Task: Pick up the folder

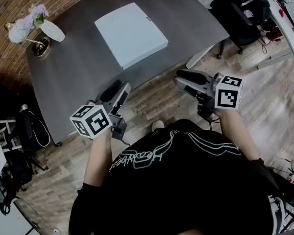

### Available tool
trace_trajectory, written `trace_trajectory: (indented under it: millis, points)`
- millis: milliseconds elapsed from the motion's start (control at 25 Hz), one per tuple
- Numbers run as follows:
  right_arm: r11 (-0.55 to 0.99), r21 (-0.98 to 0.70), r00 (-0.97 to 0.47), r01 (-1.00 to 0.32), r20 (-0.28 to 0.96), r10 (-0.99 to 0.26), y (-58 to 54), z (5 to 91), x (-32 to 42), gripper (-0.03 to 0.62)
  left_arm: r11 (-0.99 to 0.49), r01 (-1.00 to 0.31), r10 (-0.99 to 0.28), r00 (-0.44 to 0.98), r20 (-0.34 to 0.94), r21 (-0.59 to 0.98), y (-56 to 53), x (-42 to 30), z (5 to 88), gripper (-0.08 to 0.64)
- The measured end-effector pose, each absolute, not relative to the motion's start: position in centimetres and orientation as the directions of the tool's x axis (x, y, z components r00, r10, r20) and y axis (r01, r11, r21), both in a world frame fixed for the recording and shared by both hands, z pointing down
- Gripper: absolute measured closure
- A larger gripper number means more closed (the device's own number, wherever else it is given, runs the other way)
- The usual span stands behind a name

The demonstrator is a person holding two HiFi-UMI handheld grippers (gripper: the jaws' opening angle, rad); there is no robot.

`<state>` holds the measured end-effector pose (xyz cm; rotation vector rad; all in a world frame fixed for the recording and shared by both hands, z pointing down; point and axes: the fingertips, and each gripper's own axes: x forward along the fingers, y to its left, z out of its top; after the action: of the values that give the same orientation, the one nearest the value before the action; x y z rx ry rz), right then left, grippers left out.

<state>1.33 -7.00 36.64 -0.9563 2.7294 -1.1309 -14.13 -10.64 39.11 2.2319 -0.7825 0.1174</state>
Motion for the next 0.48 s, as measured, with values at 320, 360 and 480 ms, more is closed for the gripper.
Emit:
trace_trajectory:
  millis: [320,360,480]
  points:
    - [0.544,-0.643,-0.815,-0.538,0.232,-0.532,-13.5,38.6,3.2,0.428,-0.417,-0.608,-0.556,0.759,0.339,0.676,-15.1,-14.3,41.2,0.356]
    - [0.544,-0.644,-0.816,-0.538,0.239,-0.526,-14.6,38.9,3.4,0.425,-0.399,-0.617,-0.564,0.748,0.349,0.678,-15.8,-14.4,41.6,0.35]
    - [0.542,-0.643,-0.823,-0.541,0.274,-0.498,-17.8,40.2,4.0,0.423,-0.344,-0.65,-0.595,0.709,0.378,0.678,-18.1,-14.7,42.6,0.339]
